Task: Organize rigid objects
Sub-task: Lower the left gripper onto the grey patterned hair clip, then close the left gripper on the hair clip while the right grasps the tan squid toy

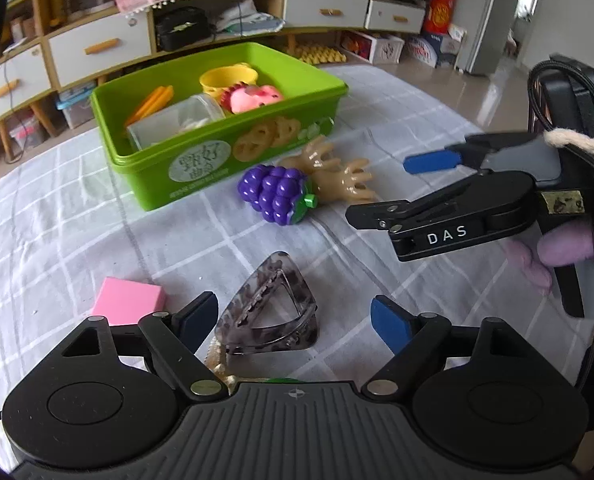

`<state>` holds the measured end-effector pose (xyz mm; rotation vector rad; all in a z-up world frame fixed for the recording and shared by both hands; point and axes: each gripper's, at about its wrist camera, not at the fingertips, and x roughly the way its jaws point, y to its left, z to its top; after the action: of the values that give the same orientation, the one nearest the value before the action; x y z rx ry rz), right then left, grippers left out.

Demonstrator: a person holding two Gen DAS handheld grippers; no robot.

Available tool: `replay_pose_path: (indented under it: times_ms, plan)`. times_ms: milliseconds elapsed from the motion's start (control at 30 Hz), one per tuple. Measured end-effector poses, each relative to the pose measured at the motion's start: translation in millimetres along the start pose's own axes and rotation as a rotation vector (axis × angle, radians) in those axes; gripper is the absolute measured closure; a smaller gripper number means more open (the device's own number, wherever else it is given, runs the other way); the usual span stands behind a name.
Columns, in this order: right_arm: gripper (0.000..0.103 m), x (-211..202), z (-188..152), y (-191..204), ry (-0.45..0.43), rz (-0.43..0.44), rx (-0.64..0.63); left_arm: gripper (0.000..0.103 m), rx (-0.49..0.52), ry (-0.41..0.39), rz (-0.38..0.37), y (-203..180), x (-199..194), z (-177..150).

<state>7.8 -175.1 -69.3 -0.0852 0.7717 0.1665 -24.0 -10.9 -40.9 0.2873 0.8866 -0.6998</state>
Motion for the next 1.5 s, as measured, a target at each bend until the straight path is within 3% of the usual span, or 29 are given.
replay_pose_path:
  times_ms: [300, 500, 900, 1000, 1200, 1500]
  plan:
    - [0.025, 22.4, -5.7, 4.3, 0.042, -0.013, -0.094, 0.025, 0.057, 0.043, 0.051, -7.0, 20.5, 5.4]
    - [0.025, 31.2, 0.9, 3.1, 0.039, -0.013, -0.059, 0.036, 0.121, 0.091, 0.127, -13.0, 30.2, 3.2]
    - [0.026, 40.1, 5.9, 3.2, 0.005, -0.020, -0.031, 0.035, 0.105, 0.100, 0.160, -18.1, 31.9, 4.9]
    - [0.031, 40.1, 6.0, 3.7, -0.005, -0.025, -0.024, 0.036, 0.079, 0.101, 0.163, -18.7, 33.1, 6.8]
    - [0.057, 36.5, 5.9, 4.2, -0.012, -0.018, 0.036, 0.036, 0.034, 0.104, 0.167, -19.3, 32.9, 7.3]
    - [0.057, 25.9, 8.8, -2.3, -0.013, -0.025, 0.070, 0.037, -0.039, 0.104, 0.152, -16.3, 31.5, 12.8]
